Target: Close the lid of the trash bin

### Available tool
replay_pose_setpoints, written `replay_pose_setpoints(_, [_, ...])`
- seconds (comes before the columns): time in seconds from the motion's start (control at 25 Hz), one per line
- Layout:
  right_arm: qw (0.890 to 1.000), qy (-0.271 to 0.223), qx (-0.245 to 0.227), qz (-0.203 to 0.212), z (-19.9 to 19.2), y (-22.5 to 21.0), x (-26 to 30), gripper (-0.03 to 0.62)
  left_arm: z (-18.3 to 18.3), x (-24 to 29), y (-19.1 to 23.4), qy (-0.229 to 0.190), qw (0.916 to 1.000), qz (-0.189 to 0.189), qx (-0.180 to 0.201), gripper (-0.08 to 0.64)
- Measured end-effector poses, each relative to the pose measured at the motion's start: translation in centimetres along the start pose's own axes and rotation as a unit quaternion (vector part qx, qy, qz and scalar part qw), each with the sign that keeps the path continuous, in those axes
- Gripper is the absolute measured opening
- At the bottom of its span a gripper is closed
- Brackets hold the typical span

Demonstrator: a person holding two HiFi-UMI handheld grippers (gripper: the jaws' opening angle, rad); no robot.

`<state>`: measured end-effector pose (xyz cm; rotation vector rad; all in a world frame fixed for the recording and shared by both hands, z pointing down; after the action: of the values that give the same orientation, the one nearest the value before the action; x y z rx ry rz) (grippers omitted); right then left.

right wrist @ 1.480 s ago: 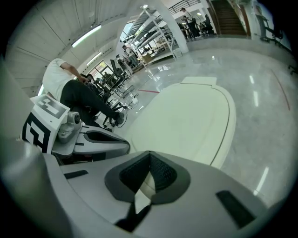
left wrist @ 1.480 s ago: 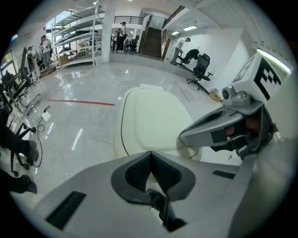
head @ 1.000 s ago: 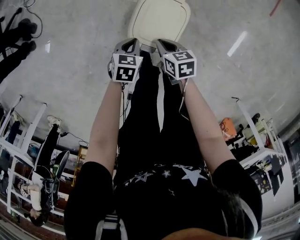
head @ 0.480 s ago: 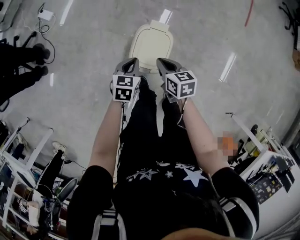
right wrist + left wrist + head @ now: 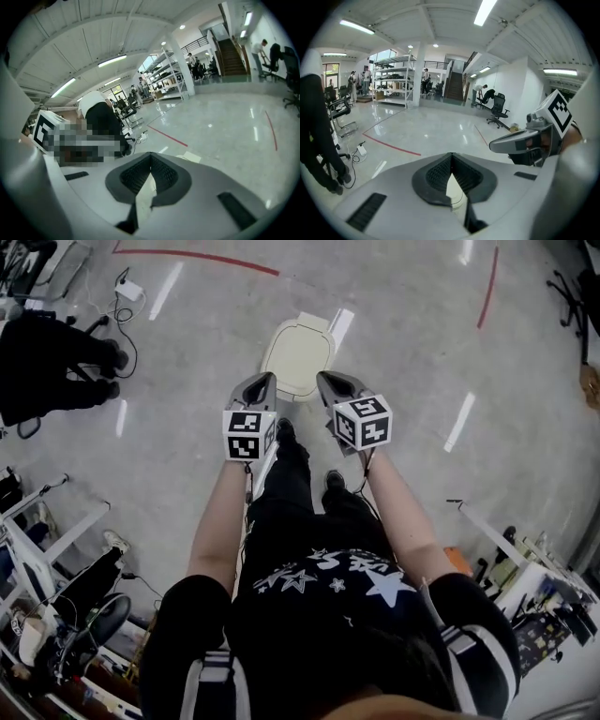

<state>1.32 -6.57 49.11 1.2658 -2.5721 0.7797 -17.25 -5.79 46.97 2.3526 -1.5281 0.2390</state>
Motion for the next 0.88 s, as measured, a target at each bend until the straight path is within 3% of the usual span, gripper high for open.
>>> replay_pose_setpoints(0.44, [0.996, -0.053, -0.037, 0.054, 1.6, 3.1, -13.0, 0.006, 4.3, -8.2, -10.5, -0.092, 0.9954, 0.013, 0.023, 0.011])
replay_pose_setpoints(0.88, [0.991, -0.107, -0.039, 0.076, 2.0, 3.6, -23.1, 0.006, 6.5, -16.1, -20.3, -0.174, 0.9843, 0.026, 0.005, 0.011])
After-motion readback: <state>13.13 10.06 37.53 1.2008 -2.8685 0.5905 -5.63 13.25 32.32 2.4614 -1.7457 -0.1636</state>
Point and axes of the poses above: the fingertips, and each gripper's own axes: x forward along the fingers, y to its left, z out of its top, the point moved 8 cm from there along -x, backward along the fingers, and after that the axes turned 15 degrees about -y, right-handed, at the moved point
